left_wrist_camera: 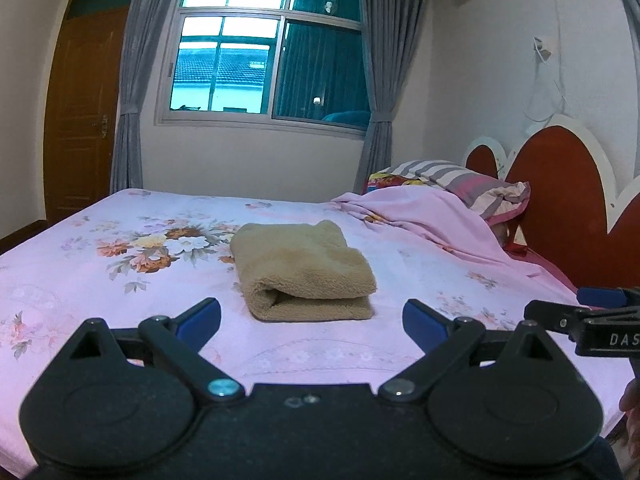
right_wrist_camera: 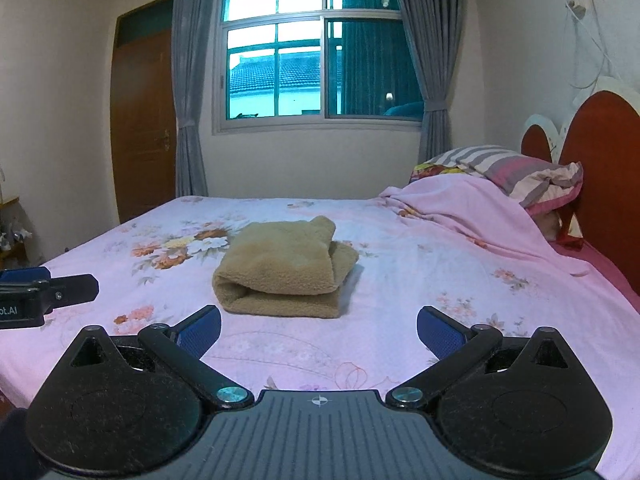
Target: Fold small clothes
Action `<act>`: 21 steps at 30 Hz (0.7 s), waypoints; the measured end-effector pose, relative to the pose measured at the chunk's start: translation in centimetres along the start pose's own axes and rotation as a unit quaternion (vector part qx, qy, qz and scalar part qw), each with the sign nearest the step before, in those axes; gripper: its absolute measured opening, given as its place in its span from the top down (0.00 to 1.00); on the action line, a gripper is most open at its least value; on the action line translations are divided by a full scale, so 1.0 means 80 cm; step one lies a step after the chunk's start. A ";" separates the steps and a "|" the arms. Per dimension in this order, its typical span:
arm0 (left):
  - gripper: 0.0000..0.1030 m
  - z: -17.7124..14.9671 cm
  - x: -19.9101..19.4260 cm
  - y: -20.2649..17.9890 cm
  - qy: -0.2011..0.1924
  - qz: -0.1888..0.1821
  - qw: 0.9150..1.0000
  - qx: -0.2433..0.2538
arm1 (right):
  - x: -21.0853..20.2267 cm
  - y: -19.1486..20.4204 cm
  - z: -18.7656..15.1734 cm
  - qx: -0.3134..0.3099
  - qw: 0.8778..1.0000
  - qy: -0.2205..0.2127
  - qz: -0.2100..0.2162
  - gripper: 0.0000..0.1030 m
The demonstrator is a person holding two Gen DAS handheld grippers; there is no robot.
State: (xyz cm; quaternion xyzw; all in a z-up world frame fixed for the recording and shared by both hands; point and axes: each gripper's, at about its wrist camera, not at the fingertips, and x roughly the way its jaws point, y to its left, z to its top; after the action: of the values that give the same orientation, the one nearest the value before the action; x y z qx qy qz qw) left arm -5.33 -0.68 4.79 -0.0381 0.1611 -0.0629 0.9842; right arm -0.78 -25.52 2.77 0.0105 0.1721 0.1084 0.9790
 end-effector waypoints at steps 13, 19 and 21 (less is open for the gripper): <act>0.05 -0.002 -0.002 0.001 -0.001 -0.006 1.000 -0.003 | -0.004 0.008 0.003 -0.001 1.000 0.002 0.005 0.00; 0.05 -0.001 -0.003 0.002 -0.004 -0.010 1.000 -0.004 | -0.010 0.011 0.006 -0.001 1.000 -0.005 0.008 0.00; 0.05 -0.001 -0.004 0.003 -0.005 -0.011 1.000 -0.005 | -0.011 0.010 0.007 0.001 1.000 -0.006 0.008 0.00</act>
State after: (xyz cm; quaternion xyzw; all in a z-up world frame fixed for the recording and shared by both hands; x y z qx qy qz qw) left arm -5.66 -0.44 4.77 -0.0448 0.1562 -0.0733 0.9840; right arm -1.57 -24.88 3.60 0.0131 0.1667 0.1157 0.9791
